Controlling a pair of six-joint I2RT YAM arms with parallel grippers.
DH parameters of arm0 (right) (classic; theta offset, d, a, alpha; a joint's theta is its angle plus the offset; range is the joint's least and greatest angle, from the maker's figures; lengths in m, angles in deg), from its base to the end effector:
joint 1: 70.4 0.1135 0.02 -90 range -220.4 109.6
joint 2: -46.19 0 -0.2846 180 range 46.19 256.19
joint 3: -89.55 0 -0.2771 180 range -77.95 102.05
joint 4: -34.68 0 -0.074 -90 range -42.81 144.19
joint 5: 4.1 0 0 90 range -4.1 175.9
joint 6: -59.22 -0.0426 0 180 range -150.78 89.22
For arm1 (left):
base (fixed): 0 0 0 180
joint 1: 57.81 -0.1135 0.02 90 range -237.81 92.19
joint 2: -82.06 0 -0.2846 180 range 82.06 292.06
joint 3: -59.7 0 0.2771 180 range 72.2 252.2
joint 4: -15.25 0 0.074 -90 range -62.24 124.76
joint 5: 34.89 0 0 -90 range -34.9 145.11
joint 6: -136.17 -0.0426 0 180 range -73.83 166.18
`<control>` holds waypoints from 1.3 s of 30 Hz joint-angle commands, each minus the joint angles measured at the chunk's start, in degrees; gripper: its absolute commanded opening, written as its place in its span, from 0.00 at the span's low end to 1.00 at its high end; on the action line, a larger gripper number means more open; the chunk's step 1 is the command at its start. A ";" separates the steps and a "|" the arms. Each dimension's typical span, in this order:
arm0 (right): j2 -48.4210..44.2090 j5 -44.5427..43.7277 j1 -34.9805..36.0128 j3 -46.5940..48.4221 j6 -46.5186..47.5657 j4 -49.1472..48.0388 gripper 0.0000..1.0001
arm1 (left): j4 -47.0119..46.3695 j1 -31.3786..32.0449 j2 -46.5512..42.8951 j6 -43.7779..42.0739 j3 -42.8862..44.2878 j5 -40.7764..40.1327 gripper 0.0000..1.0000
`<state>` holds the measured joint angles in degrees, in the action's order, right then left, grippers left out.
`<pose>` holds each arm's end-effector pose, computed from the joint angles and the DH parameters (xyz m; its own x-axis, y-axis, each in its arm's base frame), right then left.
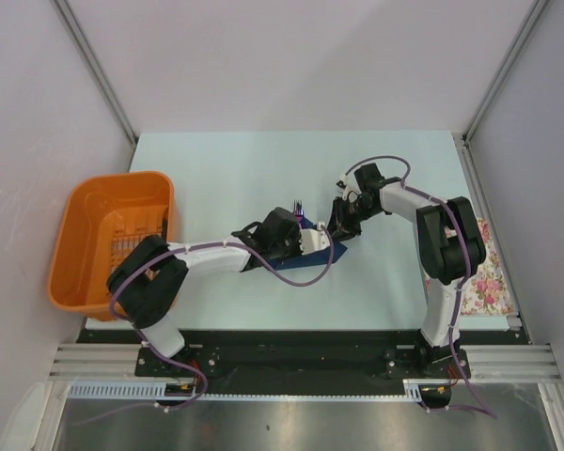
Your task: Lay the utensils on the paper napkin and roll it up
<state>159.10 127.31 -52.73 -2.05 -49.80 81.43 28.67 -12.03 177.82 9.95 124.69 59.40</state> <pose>0.3887 0.1534 0.1604 -0.9932 -0.0599 -0.0996 -0.1126 0.7083 0.6969 0.2559 -0.2675 0.1737 0.0522 0.7912 -0.6093 0.8940 0.2349 0.3816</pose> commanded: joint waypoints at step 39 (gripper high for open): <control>7.33 -4.67 6.15 -0.66 -4.79 -2.16 0.20 | -1.36 -3.15 -0.74 4.31 5.96 -4.92 0.58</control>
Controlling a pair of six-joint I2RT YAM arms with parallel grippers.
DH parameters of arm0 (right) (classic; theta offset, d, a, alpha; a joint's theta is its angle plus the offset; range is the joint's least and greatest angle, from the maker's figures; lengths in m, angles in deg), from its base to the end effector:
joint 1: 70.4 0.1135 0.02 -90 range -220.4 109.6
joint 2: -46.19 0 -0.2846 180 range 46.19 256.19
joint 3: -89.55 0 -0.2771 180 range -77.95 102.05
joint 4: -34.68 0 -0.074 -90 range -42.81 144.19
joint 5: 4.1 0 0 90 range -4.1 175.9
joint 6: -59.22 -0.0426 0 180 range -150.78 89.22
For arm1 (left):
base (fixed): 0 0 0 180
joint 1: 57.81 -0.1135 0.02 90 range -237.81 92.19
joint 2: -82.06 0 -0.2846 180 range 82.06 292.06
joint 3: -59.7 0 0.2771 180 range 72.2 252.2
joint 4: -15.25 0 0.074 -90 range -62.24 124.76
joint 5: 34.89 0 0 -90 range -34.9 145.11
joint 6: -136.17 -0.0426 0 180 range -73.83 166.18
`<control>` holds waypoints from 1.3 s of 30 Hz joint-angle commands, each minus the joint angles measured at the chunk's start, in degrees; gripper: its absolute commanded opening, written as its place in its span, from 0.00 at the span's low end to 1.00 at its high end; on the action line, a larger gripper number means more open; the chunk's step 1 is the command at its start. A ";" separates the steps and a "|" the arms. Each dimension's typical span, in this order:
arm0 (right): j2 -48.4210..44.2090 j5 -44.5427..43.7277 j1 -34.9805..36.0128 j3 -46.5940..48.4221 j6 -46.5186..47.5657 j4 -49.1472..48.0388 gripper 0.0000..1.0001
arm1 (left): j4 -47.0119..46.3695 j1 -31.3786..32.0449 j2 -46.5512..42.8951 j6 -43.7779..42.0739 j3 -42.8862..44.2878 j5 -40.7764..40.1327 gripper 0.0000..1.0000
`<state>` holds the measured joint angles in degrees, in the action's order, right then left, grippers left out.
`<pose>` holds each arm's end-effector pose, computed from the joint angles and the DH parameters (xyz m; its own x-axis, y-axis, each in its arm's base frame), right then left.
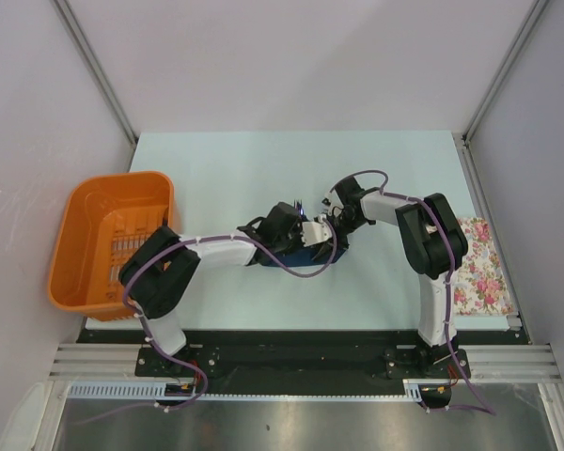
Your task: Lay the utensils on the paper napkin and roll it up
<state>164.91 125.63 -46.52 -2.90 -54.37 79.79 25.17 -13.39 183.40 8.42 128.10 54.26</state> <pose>0.3723 0.1946 0.1160 -0.9941 -0.1035 0.0311 -0.0569 0.7456 0.6640 0.2818 -0.2753 0.1626 0.0396 0.8183 -0.5734 0.8446 0.2792 0.4567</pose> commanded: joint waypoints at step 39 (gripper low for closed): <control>-0.23 -4.57 -0.15 -0.60 1.01 -0.61 0.08 | 19.64 -17.35 6.94 48.13 5.36 32.92 0.17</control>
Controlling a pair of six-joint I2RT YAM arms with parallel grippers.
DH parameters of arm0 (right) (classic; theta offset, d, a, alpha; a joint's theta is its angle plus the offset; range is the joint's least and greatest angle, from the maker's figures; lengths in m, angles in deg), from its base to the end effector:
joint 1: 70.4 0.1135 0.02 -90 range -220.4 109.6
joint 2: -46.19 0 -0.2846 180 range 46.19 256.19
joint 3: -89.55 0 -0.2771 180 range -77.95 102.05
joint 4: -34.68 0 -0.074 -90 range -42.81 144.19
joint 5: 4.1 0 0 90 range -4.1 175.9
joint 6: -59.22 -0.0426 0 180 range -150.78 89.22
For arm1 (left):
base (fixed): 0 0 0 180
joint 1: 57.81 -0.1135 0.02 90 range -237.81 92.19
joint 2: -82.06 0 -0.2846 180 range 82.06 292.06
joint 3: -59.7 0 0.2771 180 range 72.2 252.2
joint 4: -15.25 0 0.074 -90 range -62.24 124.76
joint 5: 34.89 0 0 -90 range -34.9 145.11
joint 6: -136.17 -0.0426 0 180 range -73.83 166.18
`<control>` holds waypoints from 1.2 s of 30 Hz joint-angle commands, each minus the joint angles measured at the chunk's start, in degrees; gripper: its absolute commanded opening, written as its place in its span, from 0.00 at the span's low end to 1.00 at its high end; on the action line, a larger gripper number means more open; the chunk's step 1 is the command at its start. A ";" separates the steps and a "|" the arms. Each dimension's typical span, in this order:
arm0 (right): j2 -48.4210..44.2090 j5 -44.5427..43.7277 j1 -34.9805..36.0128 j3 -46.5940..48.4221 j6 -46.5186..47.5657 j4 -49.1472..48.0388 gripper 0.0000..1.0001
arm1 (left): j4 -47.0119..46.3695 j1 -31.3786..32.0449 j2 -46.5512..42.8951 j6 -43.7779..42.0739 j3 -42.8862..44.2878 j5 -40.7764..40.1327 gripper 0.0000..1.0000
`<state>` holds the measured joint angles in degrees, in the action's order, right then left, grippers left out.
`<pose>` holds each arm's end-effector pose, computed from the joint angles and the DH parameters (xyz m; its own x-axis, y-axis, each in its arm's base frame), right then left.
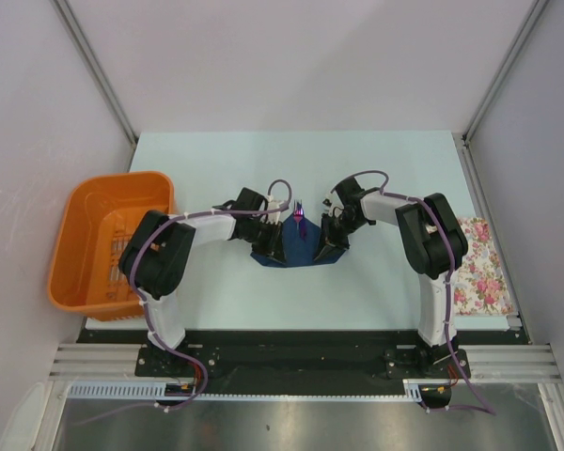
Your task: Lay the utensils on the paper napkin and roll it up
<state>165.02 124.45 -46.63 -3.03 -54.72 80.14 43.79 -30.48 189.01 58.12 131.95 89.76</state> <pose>0.3719 0.1928 0.1139 -0.9951 -0.0915 0.0387 -0.0449 0.7613 0.6469 0.3264 -0.1959 0.1306 -0.9013 0.2741 -0.3354 0.4278 0.6849 -0.5899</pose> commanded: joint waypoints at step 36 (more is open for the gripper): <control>0.97 -5.76 1.46 1.73 3.73 1.33 0.01 | -15.76 -2.28 -4.13 7.29 -1.12 11.31 0.26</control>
<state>164.63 122.61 -44.40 -2.38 -52.14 80.75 37.61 -32.44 186.81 59.85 131.84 94.44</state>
